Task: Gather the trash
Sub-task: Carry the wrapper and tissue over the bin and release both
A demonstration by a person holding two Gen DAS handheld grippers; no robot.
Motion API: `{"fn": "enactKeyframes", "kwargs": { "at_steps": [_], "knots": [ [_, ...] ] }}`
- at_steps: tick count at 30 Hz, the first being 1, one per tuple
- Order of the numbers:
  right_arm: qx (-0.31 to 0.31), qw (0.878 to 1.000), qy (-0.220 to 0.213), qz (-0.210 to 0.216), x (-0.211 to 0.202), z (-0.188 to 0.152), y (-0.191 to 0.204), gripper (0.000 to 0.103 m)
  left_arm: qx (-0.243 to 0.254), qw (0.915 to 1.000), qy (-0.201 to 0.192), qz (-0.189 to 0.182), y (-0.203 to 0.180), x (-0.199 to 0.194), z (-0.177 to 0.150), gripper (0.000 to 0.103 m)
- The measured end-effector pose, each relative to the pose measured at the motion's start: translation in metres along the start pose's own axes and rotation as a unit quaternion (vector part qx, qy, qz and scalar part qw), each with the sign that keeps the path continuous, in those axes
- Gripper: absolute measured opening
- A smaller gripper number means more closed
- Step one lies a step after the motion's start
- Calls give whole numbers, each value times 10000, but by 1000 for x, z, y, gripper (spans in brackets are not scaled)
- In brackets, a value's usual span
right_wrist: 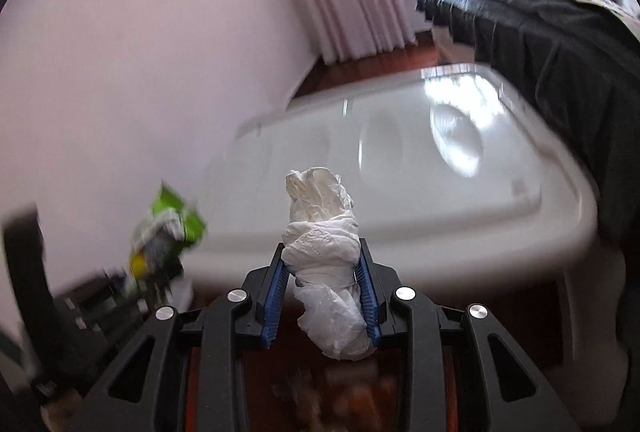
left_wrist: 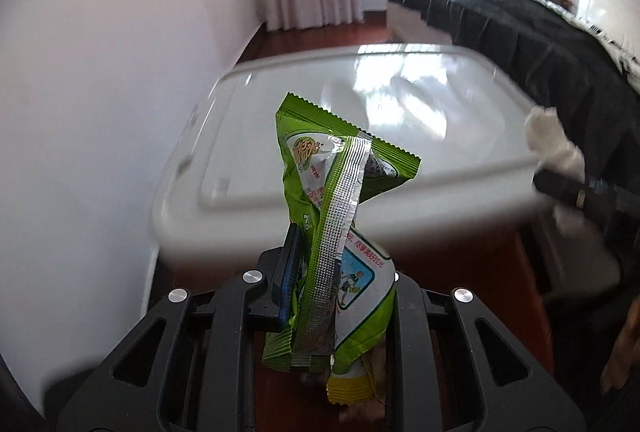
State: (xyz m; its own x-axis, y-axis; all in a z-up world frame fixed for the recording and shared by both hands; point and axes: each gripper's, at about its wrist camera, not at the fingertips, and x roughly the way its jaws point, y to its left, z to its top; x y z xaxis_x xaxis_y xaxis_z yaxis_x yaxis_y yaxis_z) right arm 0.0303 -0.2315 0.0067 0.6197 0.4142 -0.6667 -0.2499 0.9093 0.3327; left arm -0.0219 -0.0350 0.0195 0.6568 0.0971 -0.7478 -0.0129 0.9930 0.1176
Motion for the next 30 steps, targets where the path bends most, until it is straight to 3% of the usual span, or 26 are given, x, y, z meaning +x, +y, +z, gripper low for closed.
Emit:
{"fn": "enactKeyframes", "kwargs": {
  "at_steps": [5, 10, 15, 25, 27, 28, 29, 30],
  "knots": [
    [-219, 9976, 430, -499, 1, -72, 13, 33, -250, 9989, 386, -81, 2, 0, -69, 21],
    [-159, 9936, 823, -760, 19, -91, 6, 33, -281, 9944, 975, -301, 1, 31, -100, 21],
    [-145, 9890, 1162, -900, 37, -100, -1, 33, -421, 9888, 1381, -374, 2, 57, -108, 21],
    [-180, 9857, 1417, -891, 48, -114, 2, 34, -308, 9879, 1469, -391, -10, 70, -103, 22],
    [-155, 9856, 1422, -899, 48, -116, 2, 40, -318, 9873, 1483, -473, -11, 69, -103, 32],
    [-131, 9854, 1422, -931, 51, -112, 3, 49, -310, 9874, 1482, -452, -9, 69, -103, 54],
    [-104, 9854, 1385, -989, 50, -111, 2, 68, -305, 9881, 1462, -371, -11, 68, -102, 79],
    [-64, 9861, 1233, -1109, 47, -107, 1, 74, -311, 9895, 1378, -292, -8, 65, -102, 85]
  ]
}}
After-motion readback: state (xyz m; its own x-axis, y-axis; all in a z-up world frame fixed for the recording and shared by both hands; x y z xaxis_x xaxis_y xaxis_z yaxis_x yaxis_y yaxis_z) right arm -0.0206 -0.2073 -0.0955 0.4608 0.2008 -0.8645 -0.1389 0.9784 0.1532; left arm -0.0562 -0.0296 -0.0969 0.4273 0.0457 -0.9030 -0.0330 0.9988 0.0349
